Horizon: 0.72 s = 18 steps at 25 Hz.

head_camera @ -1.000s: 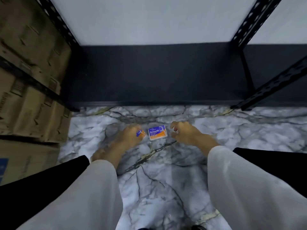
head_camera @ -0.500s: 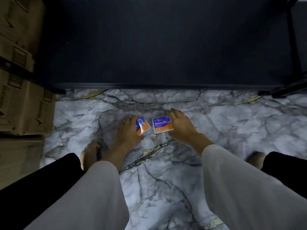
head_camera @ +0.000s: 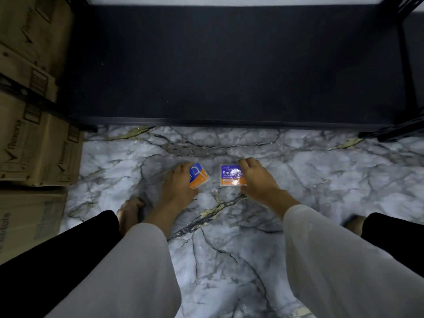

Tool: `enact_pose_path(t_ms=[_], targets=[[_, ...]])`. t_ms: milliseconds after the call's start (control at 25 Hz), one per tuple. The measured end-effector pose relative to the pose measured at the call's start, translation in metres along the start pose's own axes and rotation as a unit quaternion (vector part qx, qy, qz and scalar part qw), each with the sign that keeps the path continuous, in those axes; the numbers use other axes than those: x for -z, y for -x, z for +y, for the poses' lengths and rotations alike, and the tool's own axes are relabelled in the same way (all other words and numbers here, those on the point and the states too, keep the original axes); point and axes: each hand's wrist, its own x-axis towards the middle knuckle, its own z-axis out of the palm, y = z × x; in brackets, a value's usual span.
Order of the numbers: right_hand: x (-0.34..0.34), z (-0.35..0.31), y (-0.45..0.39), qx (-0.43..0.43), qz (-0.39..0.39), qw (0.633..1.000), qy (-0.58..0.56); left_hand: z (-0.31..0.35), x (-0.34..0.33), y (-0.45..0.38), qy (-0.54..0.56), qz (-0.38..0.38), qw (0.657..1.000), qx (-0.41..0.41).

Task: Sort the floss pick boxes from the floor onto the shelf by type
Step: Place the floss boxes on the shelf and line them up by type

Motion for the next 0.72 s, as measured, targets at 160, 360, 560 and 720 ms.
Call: enact_pose_path(t_ms=[160, 360, 560, 720], targets=[[0.043, -0.011, 0.02, -0.003, 0.027, 1.0, -0.008, 0.022, 0.045, 0.023, -0.011, 0.033, 0.999, -0.013], [0.129, -0.045, 0.077, 0.027, 0.094, 0.995, -0.008, 0.063, 0.13, 0.079, -0.038, 0.095, 0.994, -0.049], [0.221, -0.086, 0.153, 0.084, 0.179, 0.98, -0.026, 0.099, 0.224, 0.152, -0.077, 0.175, 0.977, -0.095], [0.289, -0.124, 0.204, 0.14, 0.257, 0.956, -0.022, 0.115, 0.3, 0.208, -0.086, 0.253, 0.955, -0.125]])
